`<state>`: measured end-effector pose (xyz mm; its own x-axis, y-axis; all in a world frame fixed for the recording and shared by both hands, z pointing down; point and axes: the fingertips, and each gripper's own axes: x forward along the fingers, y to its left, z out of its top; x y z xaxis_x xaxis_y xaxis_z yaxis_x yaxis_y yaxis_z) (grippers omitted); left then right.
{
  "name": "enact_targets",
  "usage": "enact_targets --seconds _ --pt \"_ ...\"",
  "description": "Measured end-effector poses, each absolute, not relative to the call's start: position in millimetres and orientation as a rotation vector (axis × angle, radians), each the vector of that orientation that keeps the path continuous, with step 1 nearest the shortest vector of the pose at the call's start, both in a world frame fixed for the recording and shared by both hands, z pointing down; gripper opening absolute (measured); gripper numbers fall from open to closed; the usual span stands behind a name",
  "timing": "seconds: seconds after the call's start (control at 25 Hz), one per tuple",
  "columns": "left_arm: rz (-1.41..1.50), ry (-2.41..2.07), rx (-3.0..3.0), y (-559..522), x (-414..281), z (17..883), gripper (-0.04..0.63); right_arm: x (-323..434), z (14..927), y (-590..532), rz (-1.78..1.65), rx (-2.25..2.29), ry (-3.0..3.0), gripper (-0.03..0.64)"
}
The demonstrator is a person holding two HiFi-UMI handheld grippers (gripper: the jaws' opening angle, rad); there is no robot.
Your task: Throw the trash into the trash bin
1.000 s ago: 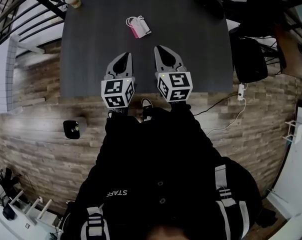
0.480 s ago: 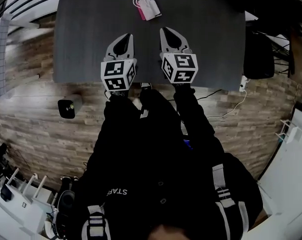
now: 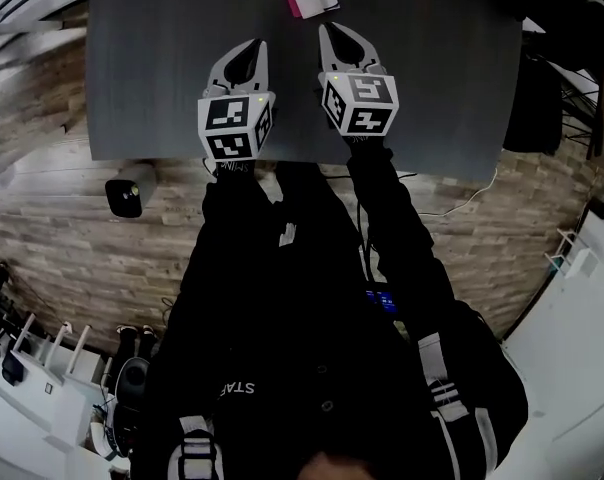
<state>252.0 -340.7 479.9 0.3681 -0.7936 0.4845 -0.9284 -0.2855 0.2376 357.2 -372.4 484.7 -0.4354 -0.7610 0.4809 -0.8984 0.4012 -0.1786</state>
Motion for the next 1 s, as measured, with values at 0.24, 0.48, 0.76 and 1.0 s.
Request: enact_targets --seconds 0.24,0.48,0.76,1.0 --pt "0.389 -1.489 2.123 -350.4 242.1 508.4 0.000 350.2 523.6 -401.2 0.600 1.435 -2.303 0.017" --pt "0.386 -1.496 2.092 -348.8 236.1 522.3 0.000 345.9 554.7 -427.9 0.591 1.400 -2.233 0.121" --pt "0.396 -1.501 2.053 -338.8 230.8 539.2 0.000 346.9 589.2 -437.4 0.615 1.354 -2.153 0.121" --pt "0.385 -1.528 2.030 -323.3 222.5 535.8 0.000 343.6 585.1 -432.7 0.622 1.344 -2.172 0.036"
